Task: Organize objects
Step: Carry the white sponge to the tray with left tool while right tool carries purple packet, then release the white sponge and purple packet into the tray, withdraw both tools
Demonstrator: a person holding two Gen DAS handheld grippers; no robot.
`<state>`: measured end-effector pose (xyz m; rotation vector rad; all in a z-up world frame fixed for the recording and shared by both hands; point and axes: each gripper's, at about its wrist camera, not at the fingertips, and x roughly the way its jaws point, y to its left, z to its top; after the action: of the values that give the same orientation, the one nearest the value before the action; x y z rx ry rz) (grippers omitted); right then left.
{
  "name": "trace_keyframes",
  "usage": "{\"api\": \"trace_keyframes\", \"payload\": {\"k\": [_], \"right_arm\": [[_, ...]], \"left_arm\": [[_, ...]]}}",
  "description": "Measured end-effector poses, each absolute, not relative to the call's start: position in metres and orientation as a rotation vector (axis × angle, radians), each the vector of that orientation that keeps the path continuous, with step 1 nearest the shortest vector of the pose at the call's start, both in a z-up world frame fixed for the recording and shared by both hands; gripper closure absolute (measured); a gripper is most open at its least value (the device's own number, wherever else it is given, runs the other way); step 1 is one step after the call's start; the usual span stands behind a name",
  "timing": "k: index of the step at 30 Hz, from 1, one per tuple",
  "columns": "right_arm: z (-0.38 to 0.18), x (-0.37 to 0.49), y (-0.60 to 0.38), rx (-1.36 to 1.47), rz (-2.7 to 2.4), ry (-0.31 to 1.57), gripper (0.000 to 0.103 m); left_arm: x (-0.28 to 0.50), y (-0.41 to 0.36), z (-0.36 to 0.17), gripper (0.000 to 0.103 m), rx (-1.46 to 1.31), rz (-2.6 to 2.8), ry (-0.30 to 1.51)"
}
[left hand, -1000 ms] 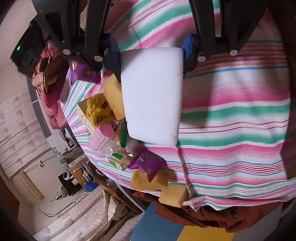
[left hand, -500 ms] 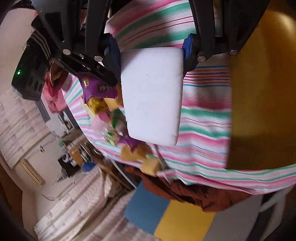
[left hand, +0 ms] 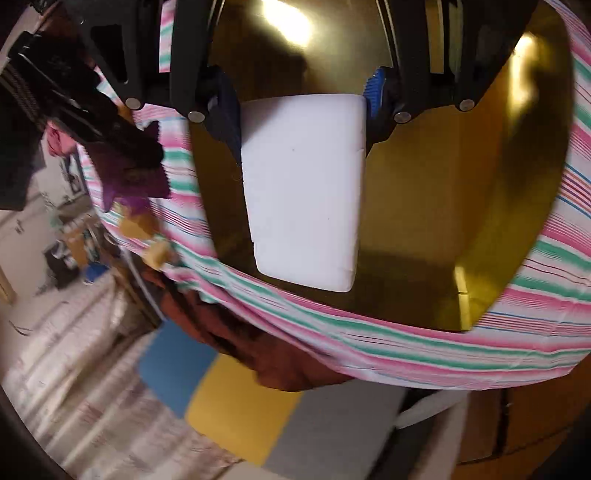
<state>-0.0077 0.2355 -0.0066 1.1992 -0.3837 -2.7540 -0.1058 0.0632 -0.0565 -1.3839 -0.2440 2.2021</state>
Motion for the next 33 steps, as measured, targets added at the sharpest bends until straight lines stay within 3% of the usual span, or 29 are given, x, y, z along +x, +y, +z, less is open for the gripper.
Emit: {"api": "trace_keyframes", "payload": {"k": [3,11,12,14,15,20,33], "right_arm": [[-0.013,-0.040,0.215,1.259,-2.683,-0.376,0.067],[-0.050,-0.129,0.190,1.435,-2.511,-0.564,0.065],[-0.053,-0.137,0.189,1.418,-2.503,-0.613,0.063],[-0.055,-0.146,0.186,1.400,-2.490,-0.672,0.037],[-0.053,-0.148,0.185,1.386,-2.496,-0.679,0.034],[-0.028,-0.127,0.186,1.275,-2.586,-0.612,0.028],[0.000,-0.052,0.220,1.112,-2.739,-0.570,0.017]], "left_arm": [[-0.130,0.049,-0.067,0.048,-1.449,2.244,-0.214],[-0.178,0.029,-0.083,0.047,-1.569,2.291,-0.178],[-0.182,0.026,-0.084,0.047,-1.578,2.303,-0.167],[-0.187,0.023,-0.083,0.046,-1.598,2.314,-0.171],[-0.188,0.022,-0.082,0.045,-1.598,2.318,-0.184],[-0.190,0.008,-0.069,0.035,-1.564,2.377,-0.252],[-0.152,-0.012,-0.053,0.035,-1.453,2.497,-0.510]]}}
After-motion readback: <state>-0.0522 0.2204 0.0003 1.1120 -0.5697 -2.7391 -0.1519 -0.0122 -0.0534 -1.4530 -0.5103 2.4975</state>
